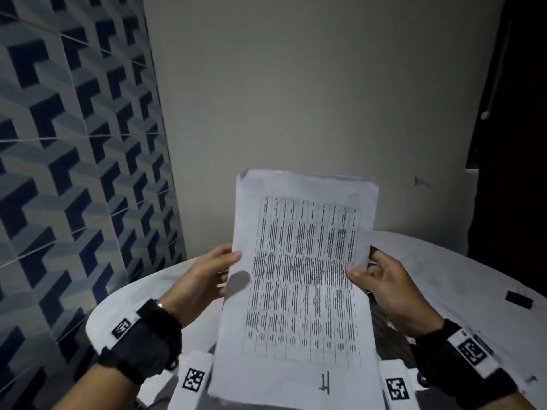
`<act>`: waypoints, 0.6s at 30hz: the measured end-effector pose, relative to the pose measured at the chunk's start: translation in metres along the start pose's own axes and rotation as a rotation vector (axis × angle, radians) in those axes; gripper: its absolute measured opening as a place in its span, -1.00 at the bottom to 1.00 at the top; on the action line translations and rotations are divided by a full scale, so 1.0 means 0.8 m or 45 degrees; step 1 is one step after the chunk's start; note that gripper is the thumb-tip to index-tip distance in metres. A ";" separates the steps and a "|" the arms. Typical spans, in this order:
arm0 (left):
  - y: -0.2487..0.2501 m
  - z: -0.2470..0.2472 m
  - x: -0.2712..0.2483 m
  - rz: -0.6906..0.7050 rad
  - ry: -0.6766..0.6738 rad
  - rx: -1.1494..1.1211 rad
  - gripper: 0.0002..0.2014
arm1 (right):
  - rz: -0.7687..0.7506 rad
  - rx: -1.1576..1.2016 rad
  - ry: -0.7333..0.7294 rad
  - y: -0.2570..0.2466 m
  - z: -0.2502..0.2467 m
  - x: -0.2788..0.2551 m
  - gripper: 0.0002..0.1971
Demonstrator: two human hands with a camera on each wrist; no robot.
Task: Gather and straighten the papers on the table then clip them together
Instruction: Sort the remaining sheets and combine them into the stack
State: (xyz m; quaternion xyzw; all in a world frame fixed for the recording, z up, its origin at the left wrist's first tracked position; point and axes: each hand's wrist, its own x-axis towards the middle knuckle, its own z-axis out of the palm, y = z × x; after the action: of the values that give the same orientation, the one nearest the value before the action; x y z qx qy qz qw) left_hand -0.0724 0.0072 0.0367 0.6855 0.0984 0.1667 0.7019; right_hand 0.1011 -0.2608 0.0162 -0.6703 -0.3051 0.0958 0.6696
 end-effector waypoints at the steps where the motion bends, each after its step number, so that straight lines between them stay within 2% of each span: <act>1: 0.001 0.010 0.003 0.009 -0.037 0.001 -0.46 | -0.001 -0.024 -0.025 -0.001 0.002 -0.003 -0.65; 2: 0.002 0.019 0.004 0.026 -0.028 -0.008 -0.58 | -0.010 -0.050 -0.039 -0.003 0.004 -0.006 -0.66; 3: 0.000 0.025 0.005 0.052 0.028 -0.003 -0.62 | -0.030 -0.075 -0.041 -0.004 0.006 -0.009 -0.68; 8: -0.009 0.043 0.000 0.360 0.382 0.155 -0.64 | -0.236 -0.165 0.130 -0.013 0.038 -0.028 -0.77; 11: -0.009 0.050 -0.005 0.500 0.478 0.159 -0.61 | -0.310 -0.147 0.265 -0.017 0.065 -0.041 -0.89; 15: -0.021 0.044 -0.011 0.463 0.517 0.119 -0.57 | -0.177 0.045 0.334 -0.012 0.091 -0.046 -0.88; 18: -0.026 0.035 -0.011 0.418 0.515 0.049 -0.57 | -0.095 0.165 0.342 -0.012 0.099 -0.041 -0.77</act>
State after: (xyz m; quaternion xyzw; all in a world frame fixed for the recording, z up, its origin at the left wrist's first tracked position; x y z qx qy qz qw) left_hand -0.0686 -0.0223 0.0160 0.6582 0.1276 0.4101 0.6183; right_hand 0.0301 -0.2129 0.0095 -0.6205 -0.2309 -0.0002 0.7495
